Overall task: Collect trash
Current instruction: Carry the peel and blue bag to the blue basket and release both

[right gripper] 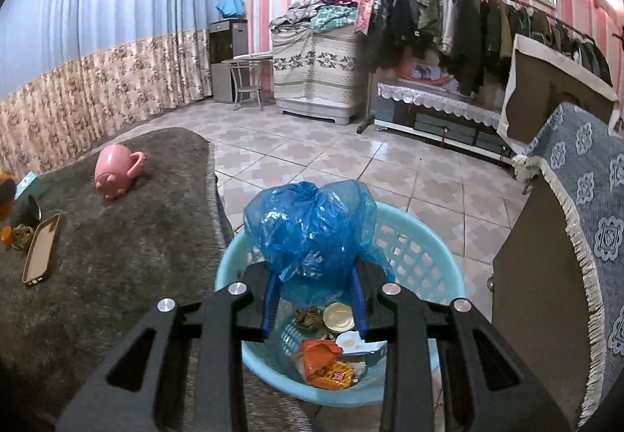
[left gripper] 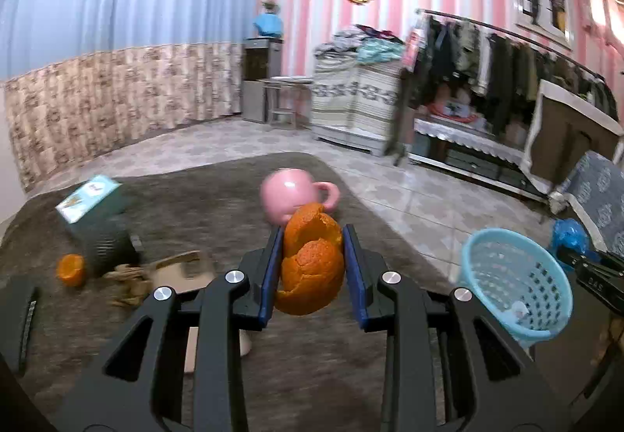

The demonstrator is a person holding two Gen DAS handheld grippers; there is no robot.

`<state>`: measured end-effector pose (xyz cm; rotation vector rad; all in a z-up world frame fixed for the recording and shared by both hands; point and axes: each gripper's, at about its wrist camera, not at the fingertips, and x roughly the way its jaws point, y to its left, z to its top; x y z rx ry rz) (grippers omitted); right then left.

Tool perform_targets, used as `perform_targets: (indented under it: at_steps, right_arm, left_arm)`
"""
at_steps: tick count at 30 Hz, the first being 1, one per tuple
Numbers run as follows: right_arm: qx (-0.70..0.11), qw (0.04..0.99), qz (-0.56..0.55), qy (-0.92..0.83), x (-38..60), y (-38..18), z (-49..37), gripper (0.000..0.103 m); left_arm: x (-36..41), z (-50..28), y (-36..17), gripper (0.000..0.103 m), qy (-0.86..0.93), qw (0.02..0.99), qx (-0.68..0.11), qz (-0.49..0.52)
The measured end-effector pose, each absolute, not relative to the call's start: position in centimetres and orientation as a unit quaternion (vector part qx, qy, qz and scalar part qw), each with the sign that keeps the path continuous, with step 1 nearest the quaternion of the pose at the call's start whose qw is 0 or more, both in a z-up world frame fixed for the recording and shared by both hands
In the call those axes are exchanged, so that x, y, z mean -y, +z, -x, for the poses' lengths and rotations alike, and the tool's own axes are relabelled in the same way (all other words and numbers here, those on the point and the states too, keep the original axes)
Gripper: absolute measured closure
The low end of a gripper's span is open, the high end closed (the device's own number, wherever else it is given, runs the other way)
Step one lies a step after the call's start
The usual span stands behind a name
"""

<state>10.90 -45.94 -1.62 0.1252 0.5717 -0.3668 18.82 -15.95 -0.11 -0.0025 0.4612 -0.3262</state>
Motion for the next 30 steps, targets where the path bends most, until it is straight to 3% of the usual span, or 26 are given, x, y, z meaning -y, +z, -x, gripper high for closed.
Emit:
perform_targets:
  at_steps: [30]
  right_arm:
    - [-0.301,0.918,-0.140,-0.218,54.2,-5.5,-10.6,0.073]
  left_arm:
    - [38.7,-20.8,-5.6,0.073,-0.340,0.895,-0.282,-0.063]
